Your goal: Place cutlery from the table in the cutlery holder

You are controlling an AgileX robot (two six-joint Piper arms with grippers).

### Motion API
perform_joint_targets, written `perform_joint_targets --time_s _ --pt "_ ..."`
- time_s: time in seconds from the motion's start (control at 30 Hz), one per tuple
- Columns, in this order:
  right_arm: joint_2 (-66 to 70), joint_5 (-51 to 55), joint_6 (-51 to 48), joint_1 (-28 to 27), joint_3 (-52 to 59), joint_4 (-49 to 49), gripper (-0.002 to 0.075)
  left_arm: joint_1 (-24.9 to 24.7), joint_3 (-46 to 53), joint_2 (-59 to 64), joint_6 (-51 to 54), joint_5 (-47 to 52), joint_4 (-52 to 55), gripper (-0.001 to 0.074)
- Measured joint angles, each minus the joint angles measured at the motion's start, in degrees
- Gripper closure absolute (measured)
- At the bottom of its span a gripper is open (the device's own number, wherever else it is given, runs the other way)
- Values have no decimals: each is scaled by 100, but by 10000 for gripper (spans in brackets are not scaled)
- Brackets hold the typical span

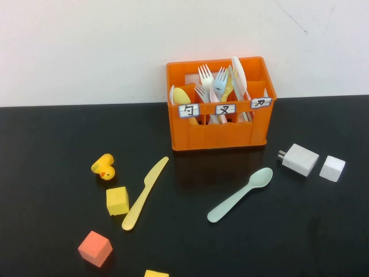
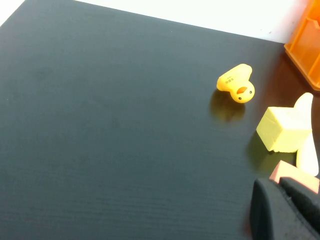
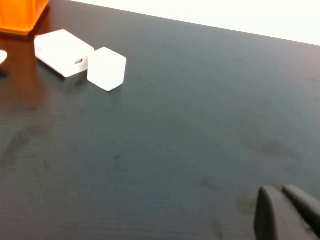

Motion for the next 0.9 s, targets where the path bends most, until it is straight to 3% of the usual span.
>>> perform_joint_targets --time_s 0.33,0.47,0.63,0.9 --pt "0 -96 0 0 21 0 728 0 10 0 0 -283 -33 736" --pt "0 -589 0 0 68 0 728 0 10 0 0 -748 -33 736" --pt "0 -1961 0 0 68 0 728 0 10 0 0 -1956 -56 736" --pt "0 -5222 31 0 68 0 728 0 10 0 -11 -4149 -77 736"
